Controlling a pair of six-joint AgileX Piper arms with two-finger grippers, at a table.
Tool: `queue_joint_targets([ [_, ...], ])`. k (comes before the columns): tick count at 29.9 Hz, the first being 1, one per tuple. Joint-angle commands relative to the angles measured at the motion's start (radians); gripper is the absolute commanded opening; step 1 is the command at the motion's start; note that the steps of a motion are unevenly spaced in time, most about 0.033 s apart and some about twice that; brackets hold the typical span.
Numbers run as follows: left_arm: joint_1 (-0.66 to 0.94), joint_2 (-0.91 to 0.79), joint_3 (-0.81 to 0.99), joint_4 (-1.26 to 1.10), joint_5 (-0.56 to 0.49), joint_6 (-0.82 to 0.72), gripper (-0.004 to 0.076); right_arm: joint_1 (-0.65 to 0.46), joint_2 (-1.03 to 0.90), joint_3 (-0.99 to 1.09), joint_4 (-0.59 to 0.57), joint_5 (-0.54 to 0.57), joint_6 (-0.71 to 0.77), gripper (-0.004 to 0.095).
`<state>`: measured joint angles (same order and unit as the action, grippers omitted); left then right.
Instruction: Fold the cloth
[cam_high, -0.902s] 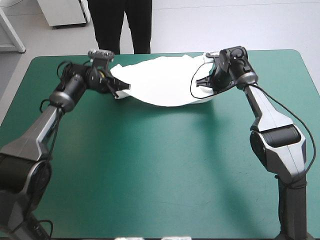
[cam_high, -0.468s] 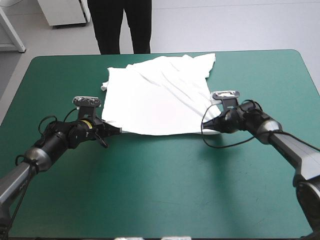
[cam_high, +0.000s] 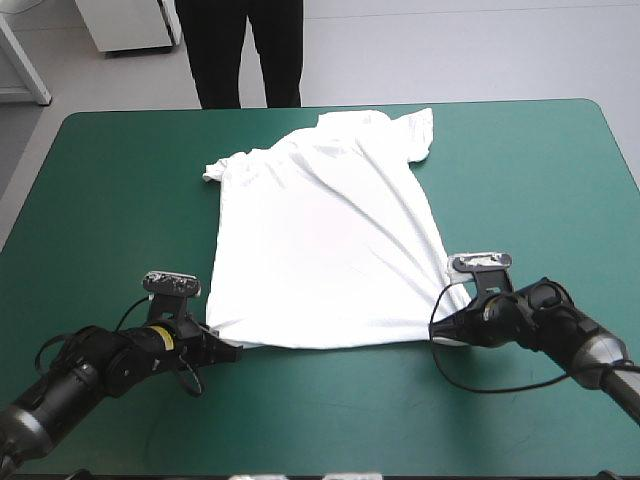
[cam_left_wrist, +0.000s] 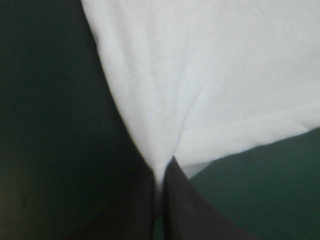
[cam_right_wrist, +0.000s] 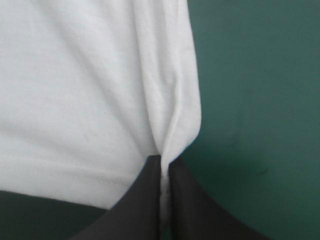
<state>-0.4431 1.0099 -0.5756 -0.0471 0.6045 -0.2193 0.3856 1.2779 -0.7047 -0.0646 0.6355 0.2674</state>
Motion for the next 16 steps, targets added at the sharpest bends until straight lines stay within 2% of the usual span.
queue_joint_targets([
  [1, -0.044, -0.089, -0.005, -0.018, 0.062, -0.045, -0.001, 0.052, -0.094, 0.039, 0.032, 0.029, 0.028, -0.0017],
  [4, -0.083, -0.156, 0.021, -0.029, 0.132, -0.091, -0.001, 0.11, -0.138, 0.076, 0.034, 0.07, 0.09, -0.0017],
  [10, -0.153, -0.226, 0.075, -0.127, 0.196, -0.111, -0.001, 0.191, -0.203, 0.11, 0.032, 0.179, 0.182, -0.0017],
  [16, -0.19, -0.228, 0.088, -0.158, 0.23, -0.118, -0.001, 0.205, -0.253, 0.114, 0.028, 0.26, 0.224, -0.0017],
])
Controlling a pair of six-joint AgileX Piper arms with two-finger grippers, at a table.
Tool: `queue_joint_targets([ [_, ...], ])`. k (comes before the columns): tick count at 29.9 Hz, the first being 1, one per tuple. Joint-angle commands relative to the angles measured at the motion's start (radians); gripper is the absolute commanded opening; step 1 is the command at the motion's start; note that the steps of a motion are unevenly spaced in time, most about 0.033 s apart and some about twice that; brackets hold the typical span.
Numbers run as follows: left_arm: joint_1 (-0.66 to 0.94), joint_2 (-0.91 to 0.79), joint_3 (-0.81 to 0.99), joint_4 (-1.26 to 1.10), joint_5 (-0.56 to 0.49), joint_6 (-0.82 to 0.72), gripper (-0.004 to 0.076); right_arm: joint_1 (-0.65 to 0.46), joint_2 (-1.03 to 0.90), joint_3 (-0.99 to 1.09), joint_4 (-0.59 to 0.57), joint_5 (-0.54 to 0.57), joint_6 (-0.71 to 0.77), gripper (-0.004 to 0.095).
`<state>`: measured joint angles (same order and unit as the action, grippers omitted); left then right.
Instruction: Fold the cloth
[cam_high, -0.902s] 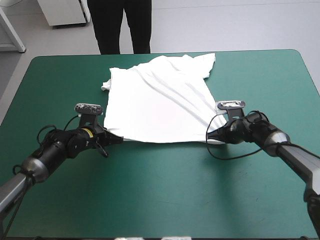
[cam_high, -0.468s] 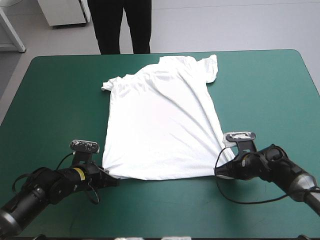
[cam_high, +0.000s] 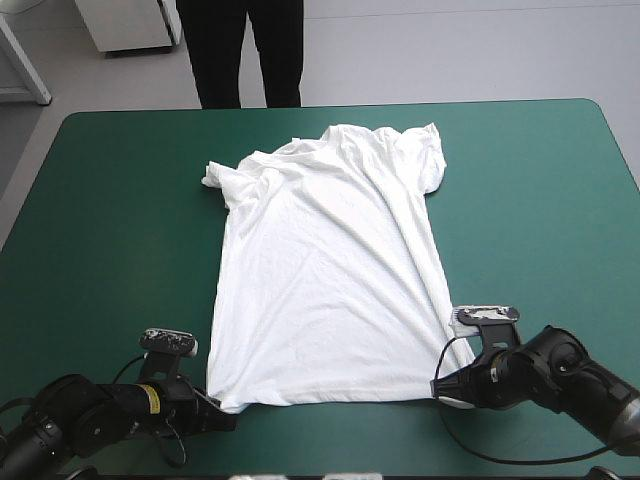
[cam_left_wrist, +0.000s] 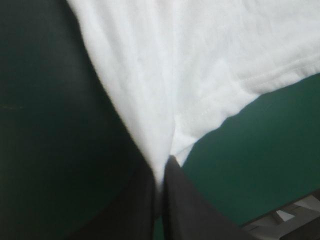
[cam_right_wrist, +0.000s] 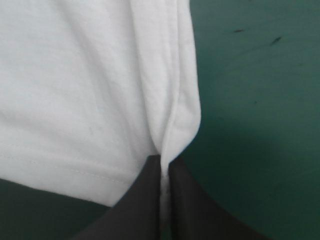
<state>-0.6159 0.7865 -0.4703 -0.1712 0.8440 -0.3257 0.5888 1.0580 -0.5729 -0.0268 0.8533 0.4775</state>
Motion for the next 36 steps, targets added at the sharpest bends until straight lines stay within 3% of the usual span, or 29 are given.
queue_joint_targets([
  [1, -0.021, -0.005, -0.013, -0.035, -0.004, -0.014, -0.001, 0.002, -0.035, -0.015, -0.012, 0.058, 0.014, -0.0017],
  [7, -0.022, -0.005, 0.014, -0.04, -0.003, -0.019, -0.0009, 0.002, -0.049, -0.006, -0.012, 0.052, 0.012, -0.0011],
  [9, -0.02, -0.005, 0.014, -0.055, 0.0, -0.044, -0.0008, 0.002, -0.049, -0.006, -0.005, 0.068, 0.005, 0.0048],
  [12, -0.02, -0.005, 0.014, -0.097, 0.025, -0.045, 0.0048, 0.002, -0.049, -0.006, 0.027, 0.121, 0.005, 0.0288],
  [15, -0.02, -0.005, 0.012, -0.15, 0.068, 0.006, 0.0185, 0.002, -0.051, -0.019, 0.061, 0.165, 0.005, 0.0577],
  [17, -0.02, -0.005, -0.011, -0.166, 0.122, 0.018, 0.0287, 0.002, -0.051, -0.047, 0.07, 0.19, 0.005, 0.0658],
  [20, -0.02, -0.005, -0.084, -0.122, 0.21, 0.007, 0.0355, 0.002, -0.051, -0.116, 0.057, 0.214, 0.005, 0.0649],
  [28, -0.02, 0.029, -0.383, 0.282, 0.268, -0.139, 0.0355, 0.002, -0.049, -0.383, -0.061, 0.273, 0.037, 0.0581],
  [36, -0.009, 0.321, -0.705, 0.448, 0.311, -0.078, 0.0355, -0.053, -0.036, -0.628, -0.17, 0.395, 0.025, 0.058],
])
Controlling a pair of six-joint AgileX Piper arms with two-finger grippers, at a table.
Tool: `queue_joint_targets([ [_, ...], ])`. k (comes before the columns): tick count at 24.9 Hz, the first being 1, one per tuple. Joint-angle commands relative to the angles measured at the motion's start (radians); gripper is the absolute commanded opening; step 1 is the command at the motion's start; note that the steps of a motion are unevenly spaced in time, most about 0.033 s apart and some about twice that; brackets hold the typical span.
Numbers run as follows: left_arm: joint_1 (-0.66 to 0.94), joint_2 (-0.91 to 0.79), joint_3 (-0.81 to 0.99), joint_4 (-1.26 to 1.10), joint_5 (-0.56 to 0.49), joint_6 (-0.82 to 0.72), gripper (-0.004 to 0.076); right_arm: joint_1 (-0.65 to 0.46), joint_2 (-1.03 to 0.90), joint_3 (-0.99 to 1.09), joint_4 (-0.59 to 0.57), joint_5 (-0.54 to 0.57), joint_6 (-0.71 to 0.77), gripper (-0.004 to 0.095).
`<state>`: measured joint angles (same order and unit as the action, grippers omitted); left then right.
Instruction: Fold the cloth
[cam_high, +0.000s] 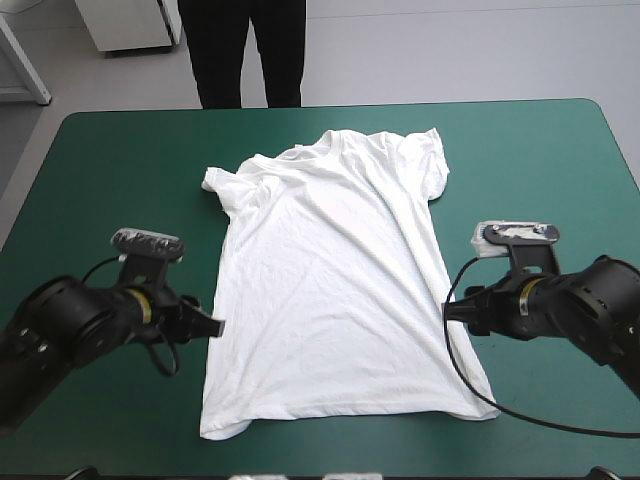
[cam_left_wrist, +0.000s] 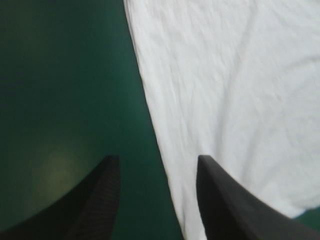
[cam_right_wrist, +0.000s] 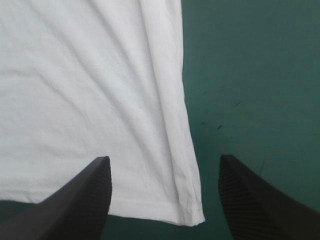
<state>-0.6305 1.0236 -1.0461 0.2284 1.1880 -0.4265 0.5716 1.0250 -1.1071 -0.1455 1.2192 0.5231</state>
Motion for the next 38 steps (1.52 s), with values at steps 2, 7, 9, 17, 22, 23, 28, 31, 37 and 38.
queue_joint_targets([
  [2, 0.044, 0.169, -0.237, 0.031, -0.045, 0.068, 0.0355, -0.071, 0.005, -0.14, -0.05, 0.029, -0.069, 0.058],
  [7, 0.21, 0.323, -0.461, -0.122, -0.05, 0.218, 0.0355, -0.15, 0.047, -0.21, -0.05, 0.029, -0.141, 0.0557],
  [9, 0.287, 0.375, -0.526, -0.182, -0.046, 0.263, 0.0355, -0.177, 0.07, -0.225, -0.05, 0.029, -0.147, 0.0529],
  [17, 0.385, 0.572, -0.603, -0.244, -0.034, 0.326, 0.0355, -0.245, 0.182, -0.267, 0.008, 0.002, -0.189, 0.0509],
  [22, 0.385, 0.665, -0.603, -0.255, -0.048, 0.326, 0.0355, -0.253, 0.261, -0.317, 0.021, 0.002, -0.231, 0.0509],
  [23, 0.385, 0.681, -0.603, -0.255, -0.055, 0.326, 0.0355, -0.253, 0.274, -0.328, 0.021, 0.002, -0.234, 0.0509],
  [28, 0.385, 0.797, -0.603, -0.251, -0.088, 0.326, 0.0355, -0.253, 0.323, -0.354, 0.016, -0.012, -0.241, 0.0509],
  [31, 0.385, 0.867, -0.603, -0.251, -0.089, 0.326, 0.0355, -0.253, 0.327, -0.354, -0.011, -0.014, -0.255, 0.0509],
  [37, 0.385, 0.992, -0.603, -0.251, -0.094, 0.326, 0.0355, -0.286, 0.328, -0.354, -0.009, -0.008, -0.257, 0.0509],
  [38, 0.385, 1.007, -0.603, -0.251, -0.094, 0.326, 0.0355, -0.296, 0.329, -0.354, -0.005, -0.008, -0.266, 0.0509],
])
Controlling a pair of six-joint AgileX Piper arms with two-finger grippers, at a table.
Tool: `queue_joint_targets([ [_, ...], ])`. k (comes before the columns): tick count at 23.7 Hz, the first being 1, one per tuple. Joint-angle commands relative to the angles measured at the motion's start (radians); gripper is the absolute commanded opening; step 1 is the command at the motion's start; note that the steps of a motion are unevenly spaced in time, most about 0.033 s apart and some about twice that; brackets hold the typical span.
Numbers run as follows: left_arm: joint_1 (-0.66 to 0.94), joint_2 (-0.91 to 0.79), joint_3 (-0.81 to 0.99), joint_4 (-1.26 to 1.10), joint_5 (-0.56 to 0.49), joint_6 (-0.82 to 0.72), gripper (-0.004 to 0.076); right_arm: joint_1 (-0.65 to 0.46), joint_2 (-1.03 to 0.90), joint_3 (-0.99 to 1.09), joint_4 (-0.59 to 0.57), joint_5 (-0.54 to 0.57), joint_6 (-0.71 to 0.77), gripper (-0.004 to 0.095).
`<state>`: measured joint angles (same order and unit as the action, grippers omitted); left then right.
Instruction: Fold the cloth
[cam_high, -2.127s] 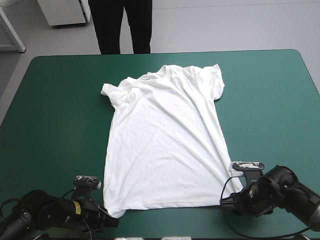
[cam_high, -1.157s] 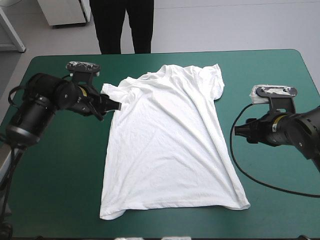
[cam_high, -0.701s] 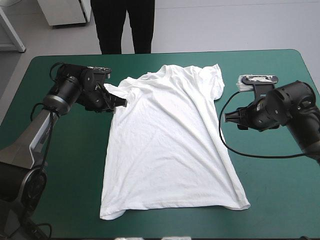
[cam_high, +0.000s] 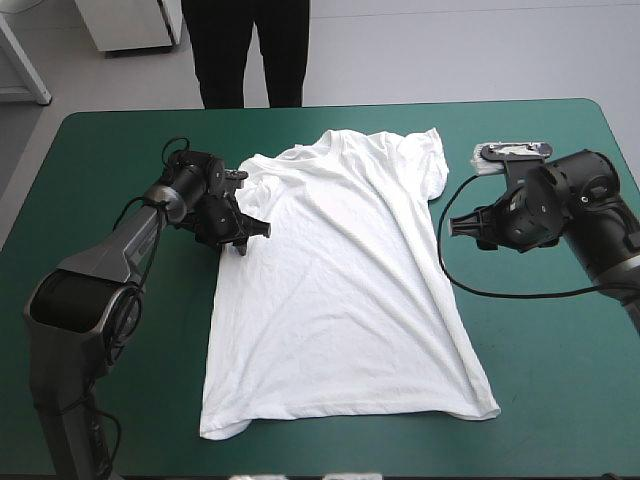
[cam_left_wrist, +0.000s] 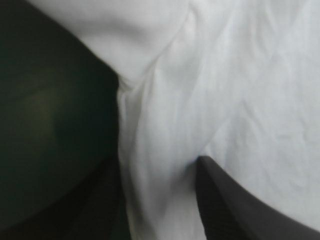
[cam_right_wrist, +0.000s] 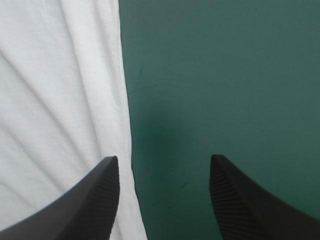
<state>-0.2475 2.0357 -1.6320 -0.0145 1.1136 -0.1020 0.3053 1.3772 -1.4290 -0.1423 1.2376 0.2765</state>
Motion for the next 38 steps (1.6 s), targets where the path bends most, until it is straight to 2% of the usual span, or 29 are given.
queue_joint_targets([
  [1, 0.002, 0.008, -0.017, -0.012, -0.017, 0.002, 0.0353, -0.042, -0.021, -0.032, 0.003, -0.025, -0.027, 0.0509],
  [4, 0.002, 0.035, -0.017, -0.028, -0.017, 0.0, 0.0302, -0.067, -0.013, -0.032, 0.04, -0.036, -0.078, 0.0509],
  [9, 0.002, 0.044, -0.017, -0.017, -0.022, -0.003, -0.001, -0.069, 0.015, -0.035, 0.063, -0.046, -0.104, 0.0509],
  [15, 0.002, 0.044, -0.017, -0.017, -0.026, -0.003, -0.001, -0.069, 0.197, -0.153, 0.159, -0.096, -0.16, 0.0536],
  [19, 0.002, 0.044, -0.017, -0.019, -0.021, -0.003, -0.001, -0.069, 0.362, -0.294, 0.166, -0.092, -0.162, 0.0546],
  [24, 0.002, 0.044, -0.017, -0.023, -0.023, -0.003, -0.001, -0.064, 0.53, -0.371, 0.215, -0.11, -0.173, 0.0546],
  [38, 0.002, 0.044, -0.017, -0.044, -0.049, 0.001, -0.001, -0.064, 0.713, -0.389, 0.24, -0.152, -0.174, 0.0524],
])
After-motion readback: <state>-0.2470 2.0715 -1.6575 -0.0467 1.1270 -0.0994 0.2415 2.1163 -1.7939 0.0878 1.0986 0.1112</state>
